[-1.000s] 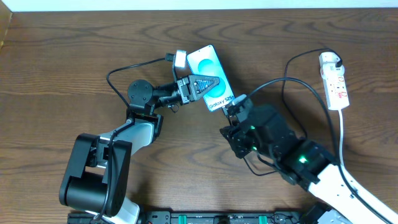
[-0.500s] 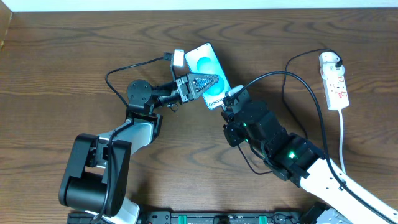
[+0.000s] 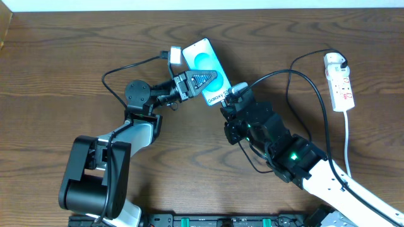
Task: Plug charger to phone and switch on socket
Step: 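Hold the plugged phone with the left gripper and release the right gripper, then lower the phone flat onto the table with the left gripper and release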
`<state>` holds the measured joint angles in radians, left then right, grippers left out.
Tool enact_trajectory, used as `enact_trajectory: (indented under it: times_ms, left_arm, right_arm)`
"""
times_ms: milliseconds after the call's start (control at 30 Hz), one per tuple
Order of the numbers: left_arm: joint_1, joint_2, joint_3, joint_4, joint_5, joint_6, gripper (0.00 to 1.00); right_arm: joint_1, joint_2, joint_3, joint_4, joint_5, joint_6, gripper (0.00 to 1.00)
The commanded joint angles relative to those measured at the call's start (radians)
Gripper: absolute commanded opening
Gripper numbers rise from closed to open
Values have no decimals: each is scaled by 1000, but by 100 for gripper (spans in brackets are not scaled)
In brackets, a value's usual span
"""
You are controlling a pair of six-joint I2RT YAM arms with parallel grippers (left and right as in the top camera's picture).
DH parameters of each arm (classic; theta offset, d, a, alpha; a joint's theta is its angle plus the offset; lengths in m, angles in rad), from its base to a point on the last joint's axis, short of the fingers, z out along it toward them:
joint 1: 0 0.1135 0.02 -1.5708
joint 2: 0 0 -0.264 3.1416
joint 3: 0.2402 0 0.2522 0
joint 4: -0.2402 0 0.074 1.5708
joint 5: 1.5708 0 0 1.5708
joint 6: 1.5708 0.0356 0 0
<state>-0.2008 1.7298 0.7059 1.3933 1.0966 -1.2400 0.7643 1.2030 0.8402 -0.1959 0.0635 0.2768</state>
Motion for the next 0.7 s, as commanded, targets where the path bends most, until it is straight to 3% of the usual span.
enact_trajectory:
  times_ms: [0, 33, 133, 400, 667]
  left_arm:
    - [-30, -5, -3, 0, 100, 27, 7]
    - [-30, -5, -3, 0, 99, 28, 7]
    - [-30, -5, -3, -1, 89, 32, 7]
    - [-30, -5, -2, -4, -79, -12, 7]
    - [-78, -5, 58, -4, -230, -25, 8]
  right_arm:
    - [5, -18, 43, 20, -29, 12, 12]
    - [5, -26, 43, -55, -41, 32, 24]
    - [5, -50, 43, -112, -60, 69, 38]
    - [2, -232, 43, -298, -32, 82, 55]
    - [1, -523, 43, -375, 354, 82, 74]
